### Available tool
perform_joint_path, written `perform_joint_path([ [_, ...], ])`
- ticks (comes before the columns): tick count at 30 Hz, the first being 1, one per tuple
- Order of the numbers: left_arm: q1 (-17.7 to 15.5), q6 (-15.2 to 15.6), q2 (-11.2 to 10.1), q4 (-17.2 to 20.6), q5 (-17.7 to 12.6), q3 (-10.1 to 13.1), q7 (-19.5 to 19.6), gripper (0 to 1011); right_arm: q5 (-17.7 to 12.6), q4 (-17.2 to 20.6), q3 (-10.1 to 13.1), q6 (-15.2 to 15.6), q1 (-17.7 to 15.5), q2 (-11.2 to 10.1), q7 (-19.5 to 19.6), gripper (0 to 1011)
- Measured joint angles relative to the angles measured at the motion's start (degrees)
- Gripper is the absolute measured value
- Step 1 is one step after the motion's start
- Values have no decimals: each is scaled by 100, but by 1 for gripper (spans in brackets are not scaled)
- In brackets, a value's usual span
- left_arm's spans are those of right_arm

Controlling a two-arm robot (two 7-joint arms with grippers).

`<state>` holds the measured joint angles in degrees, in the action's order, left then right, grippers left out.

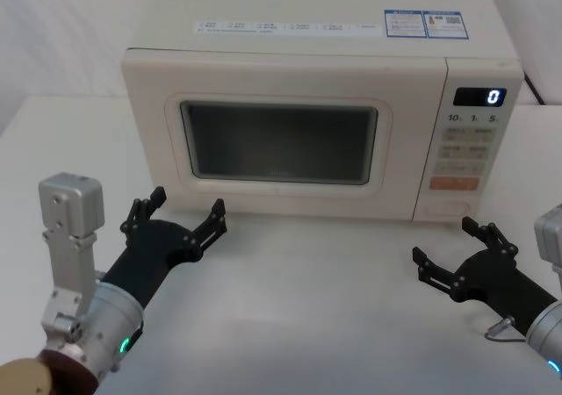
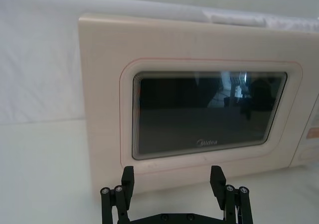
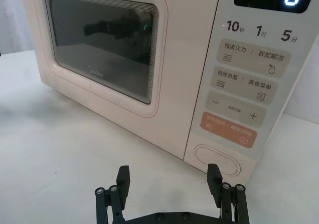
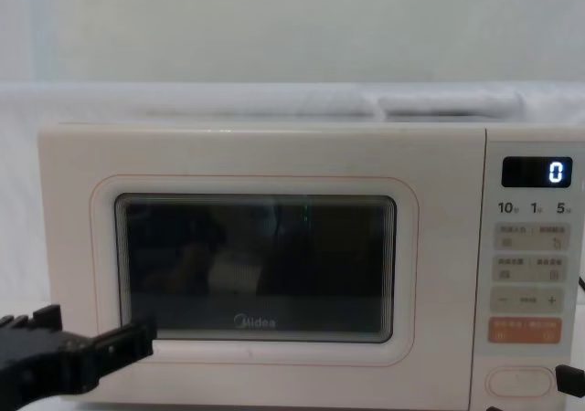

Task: Press the button to open the microwave door with one hand; close the microwave door with the other hand.

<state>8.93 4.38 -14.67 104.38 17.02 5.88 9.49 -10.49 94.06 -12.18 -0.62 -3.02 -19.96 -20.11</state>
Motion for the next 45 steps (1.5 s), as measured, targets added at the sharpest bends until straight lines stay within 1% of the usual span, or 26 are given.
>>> perform_joint_path([
  [10, 166, 20, -68, 36, -23, -85, 19, 1001, 0, 0, 0, 0, 0, 0, 0, 1000],
  [45, 133, 27, -50, 35, -27, -58, 21, 1001, 0, 0, 0, 0, 0, 0, 0, 1000],
])
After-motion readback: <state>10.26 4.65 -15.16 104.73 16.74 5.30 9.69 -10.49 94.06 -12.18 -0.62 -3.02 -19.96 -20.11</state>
